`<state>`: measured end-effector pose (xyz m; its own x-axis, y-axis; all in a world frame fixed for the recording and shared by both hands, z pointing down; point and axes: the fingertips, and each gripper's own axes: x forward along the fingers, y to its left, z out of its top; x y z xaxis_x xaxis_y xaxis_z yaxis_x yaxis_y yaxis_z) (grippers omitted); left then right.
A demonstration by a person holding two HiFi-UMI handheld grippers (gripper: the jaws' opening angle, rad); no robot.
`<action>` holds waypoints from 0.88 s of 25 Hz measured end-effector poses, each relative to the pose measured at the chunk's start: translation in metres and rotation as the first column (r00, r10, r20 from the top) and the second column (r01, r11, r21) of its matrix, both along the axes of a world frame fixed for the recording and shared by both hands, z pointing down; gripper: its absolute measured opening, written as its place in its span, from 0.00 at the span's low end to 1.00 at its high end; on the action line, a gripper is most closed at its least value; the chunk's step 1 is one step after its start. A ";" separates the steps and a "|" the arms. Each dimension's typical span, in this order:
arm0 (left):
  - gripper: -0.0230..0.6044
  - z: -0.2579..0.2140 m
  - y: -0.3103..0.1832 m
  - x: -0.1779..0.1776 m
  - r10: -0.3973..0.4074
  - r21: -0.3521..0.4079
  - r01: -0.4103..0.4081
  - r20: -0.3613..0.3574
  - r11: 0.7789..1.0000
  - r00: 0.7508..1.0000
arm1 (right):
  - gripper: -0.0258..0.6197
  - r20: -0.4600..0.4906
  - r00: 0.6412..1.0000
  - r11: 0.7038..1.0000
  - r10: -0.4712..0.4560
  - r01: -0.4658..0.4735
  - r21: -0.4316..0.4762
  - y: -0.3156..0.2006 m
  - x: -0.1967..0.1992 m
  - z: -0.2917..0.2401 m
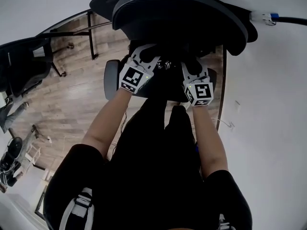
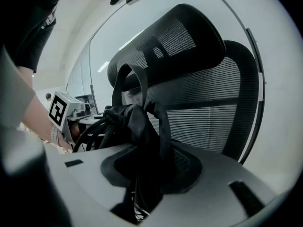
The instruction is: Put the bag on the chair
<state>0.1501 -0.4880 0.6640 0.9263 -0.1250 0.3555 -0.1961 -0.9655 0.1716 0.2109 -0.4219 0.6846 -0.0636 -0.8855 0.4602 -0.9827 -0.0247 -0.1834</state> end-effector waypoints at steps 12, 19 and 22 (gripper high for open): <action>0.10 0.036 -0.024 0.023 0.006 0.011 -0.006 -0.007 1.000 1.000 | 0.22 -0.024 0.999 0.999 0.031 -0.031 -0.004 -0.023 0.023 0.033; 0.10 0.070 -0.023 0.021 0.014 -0.003 -0.014 0.040 1.000 0.999 | 0.23 0.018 0.999 0.996 0.051 -0.050 -0.073 -0.021 0.021 0.067; 0.10 0.085 -0.025 0.021 0.012 -0.016 -0.011 0.068 1.000 0.998 | 0.23 0.020 0.998 0.993 0.058 -0.056 -0.105 -0.023 0.022 0.081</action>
<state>0.1714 -0.5131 0.7491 0.9014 -0.1085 0.4192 -0.1966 -0.9651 0.1730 0.2326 -0.4447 0.7654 -0.0260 -0.8353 0.5491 -0.9748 -0.1005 -0.1991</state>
